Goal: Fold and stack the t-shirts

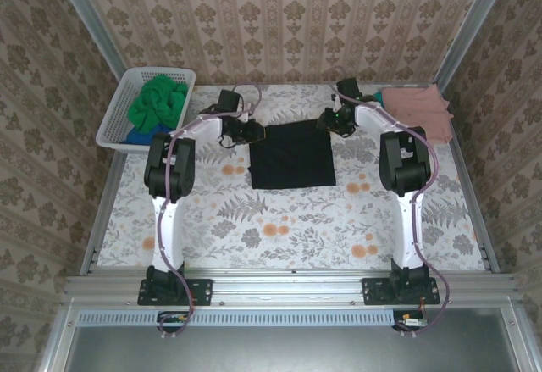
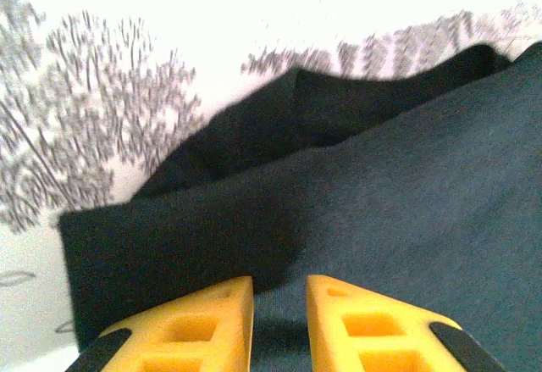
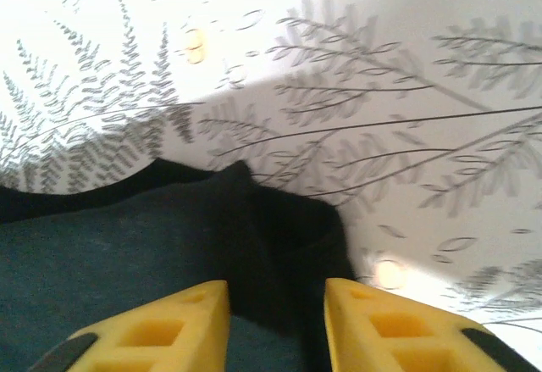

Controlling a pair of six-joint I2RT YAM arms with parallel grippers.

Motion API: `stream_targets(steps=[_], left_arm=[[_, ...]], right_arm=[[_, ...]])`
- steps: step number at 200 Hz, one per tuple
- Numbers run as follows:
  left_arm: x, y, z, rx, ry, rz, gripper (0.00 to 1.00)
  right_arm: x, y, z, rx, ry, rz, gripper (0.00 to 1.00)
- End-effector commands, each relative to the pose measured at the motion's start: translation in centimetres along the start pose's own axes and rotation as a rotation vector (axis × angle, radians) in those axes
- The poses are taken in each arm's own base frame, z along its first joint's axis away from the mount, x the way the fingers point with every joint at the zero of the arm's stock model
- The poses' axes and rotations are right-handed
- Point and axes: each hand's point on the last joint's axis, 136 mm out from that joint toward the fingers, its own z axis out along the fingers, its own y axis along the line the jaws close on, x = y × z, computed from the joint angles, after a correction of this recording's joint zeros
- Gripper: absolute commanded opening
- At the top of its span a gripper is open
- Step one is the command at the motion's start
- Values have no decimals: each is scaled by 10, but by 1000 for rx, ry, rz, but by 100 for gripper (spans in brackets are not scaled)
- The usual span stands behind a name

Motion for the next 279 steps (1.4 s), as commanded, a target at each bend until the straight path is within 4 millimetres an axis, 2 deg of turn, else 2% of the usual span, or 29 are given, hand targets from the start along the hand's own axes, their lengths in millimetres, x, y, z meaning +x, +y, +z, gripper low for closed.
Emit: stream_targets(steps=[1,18,32,43,52,75,86,102,118,124,147,177,190,207,221,248,279], left_arm=[[-15,3,-7,-33,-18,4,27],[-16,3,-10,-35,-16,7,27],[-18,1,-18,-34,-27,12,30],[-17,-1,-26,-42,-39,20,31],[-17,-3,-34,-48,-52,30,34],[-10,-15,-53,-62,-83,57,35],[3,-22,-59,-76,-88,66,35],[29,-32,-67,-90,-88,86,36],[58,-40,-73,-116,-99,101,37],[77,-52,-68,-111,-76,128,37],[123,-66,-59,-124,-39,145,37],[162,-86,-42,-109,-7,175,37],[173,-89,-33,-104,14,178,37],[184,-83,-23,-119,49,177,37],[186,-69,-19,-160,66,161,36],[182,-63,-21,-201,78,185,36],[165,-36,-26,-248,66,163,36]], right_arm=[[-5,4,-25,5,-20,-6,41],[-14,5,-54,35,-86,-37,46],[-18,-8,-74,109,-128,-52,52],[-17,-17,-82,144,-138,-59,58],[-14,-17,-86,133,-140,-57,60],[-7,2,-76,36,-150,-106,66],[-6,10,-65,14,-129,-137,66],[-13,22,-51,19,-98,-181,63],[-23,43,-40,22,-100,-266,63],[-28,53,-37,23,-112,-301,62],[-32,87,-14,-31,-98,-439,63],[-26,73,17,43,-15,-426,64],[-20,70,24,25,13,-398,64],[-6,70,27,0,47,-401,64],[5,65,21,20,69,-392,64],[29,51,1,53,112,-368,64],[61,29,-30,118,121,-327,64]])
